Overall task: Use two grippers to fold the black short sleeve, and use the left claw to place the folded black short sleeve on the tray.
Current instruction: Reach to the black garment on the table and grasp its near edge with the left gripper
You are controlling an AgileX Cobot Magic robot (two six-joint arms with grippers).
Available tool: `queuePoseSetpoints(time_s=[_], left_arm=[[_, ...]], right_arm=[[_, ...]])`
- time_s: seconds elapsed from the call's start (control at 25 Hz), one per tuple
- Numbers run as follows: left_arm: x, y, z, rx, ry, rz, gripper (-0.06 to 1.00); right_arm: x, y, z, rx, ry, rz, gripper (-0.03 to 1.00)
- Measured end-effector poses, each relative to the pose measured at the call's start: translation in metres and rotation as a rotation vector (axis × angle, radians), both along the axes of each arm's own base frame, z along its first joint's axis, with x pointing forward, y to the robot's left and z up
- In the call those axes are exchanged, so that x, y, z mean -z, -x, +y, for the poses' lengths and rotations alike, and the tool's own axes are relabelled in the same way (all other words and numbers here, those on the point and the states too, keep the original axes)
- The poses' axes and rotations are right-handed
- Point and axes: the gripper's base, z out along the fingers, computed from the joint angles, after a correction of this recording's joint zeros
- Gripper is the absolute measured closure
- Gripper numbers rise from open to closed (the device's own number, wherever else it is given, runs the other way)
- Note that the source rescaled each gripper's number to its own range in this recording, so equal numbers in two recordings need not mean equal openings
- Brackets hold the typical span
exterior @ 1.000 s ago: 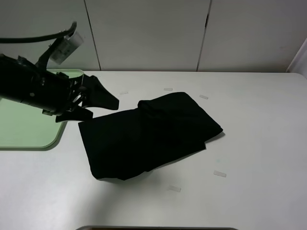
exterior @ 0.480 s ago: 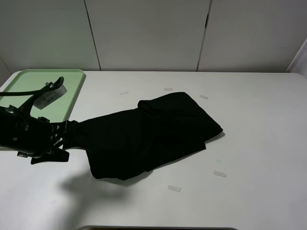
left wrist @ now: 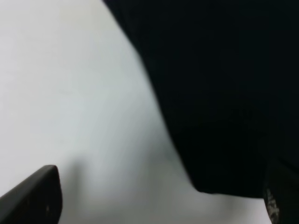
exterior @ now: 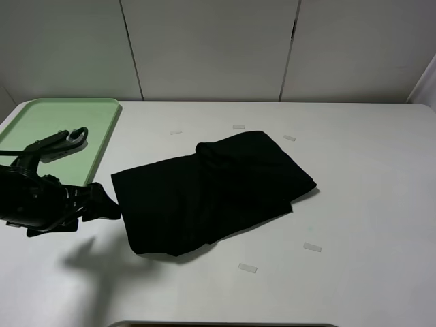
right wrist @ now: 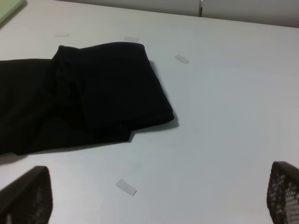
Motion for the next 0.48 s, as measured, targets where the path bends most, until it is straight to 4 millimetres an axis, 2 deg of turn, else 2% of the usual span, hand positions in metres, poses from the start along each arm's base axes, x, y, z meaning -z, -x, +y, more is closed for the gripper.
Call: queuePoseSetpoints(time_s=[0.2, 0.48], left_arm=[[0.02, -0.007, -0.001, 0.003, -0.021, 0.094, 0.1], [0.031, -0.035, -0.006, 0.005, -0.019, 0.119, 0.11]], right_arm=[[0.0, 0.0, 0.0, 0.003, 0.004, -0.001, -0.03], [0.0, -0.001, -0.002, 0.012, 0.017, -0.006, -0.03]])
